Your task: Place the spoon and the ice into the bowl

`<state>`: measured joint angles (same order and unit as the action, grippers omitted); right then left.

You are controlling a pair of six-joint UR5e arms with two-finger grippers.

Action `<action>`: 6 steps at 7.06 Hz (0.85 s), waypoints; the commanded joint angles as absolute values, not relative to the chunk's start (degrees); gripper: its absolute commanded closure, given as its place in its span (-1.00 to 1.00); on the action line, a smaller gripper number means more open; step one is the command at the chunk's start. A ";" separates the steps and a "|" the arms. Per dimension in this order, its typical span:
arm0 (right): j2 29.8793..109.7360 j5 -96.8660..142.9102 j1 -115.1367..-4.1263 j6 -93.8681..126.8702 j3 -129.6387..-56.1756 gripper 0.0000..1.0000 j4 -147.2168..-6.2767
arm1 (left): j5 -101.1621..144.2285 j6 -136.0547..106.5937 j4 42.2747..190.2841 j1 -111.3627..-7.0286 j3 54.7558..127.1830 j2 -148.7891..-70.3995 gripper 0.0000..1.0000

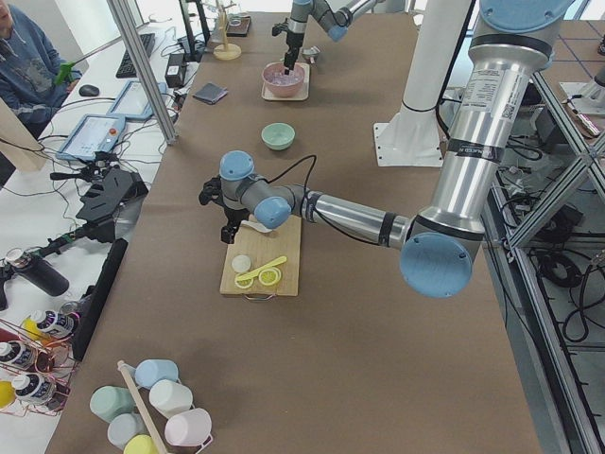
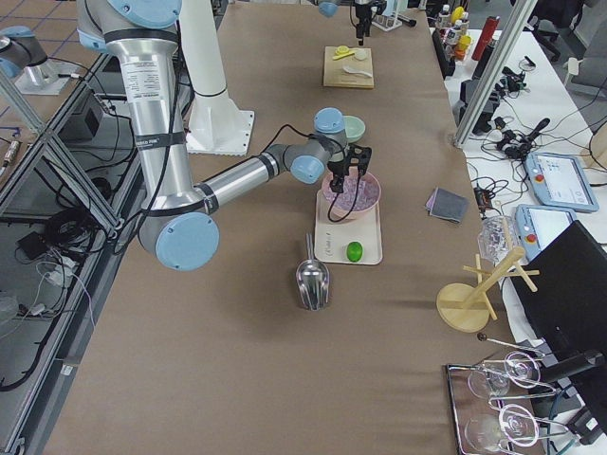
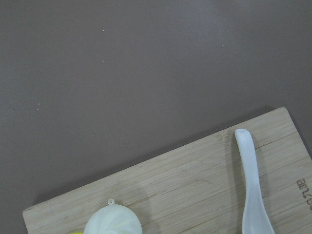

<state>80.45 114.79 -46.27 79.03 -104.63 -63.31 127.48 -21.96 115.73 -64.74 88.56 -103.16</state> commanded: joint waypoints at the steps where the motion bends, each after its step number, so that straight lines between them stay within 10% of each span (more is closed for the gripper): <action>1: 79.98 114.00 -45.18 81.56 -103.02 -0.26 -63.19 | 127.53 -24.25 116.19 -63.90 88.59 -103.18 -0.94; 6: 78.22 113.30 -44.83 83.14 -101.95 -0.02 -63.28 | 127.53 -24.26 116.19 -63.90 88.60 -102.92 -0.94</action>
<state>78.57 113.65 -44.93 82.87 -102.16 -63.28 127.52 -24.32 116.19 -63.90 88.72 -103.01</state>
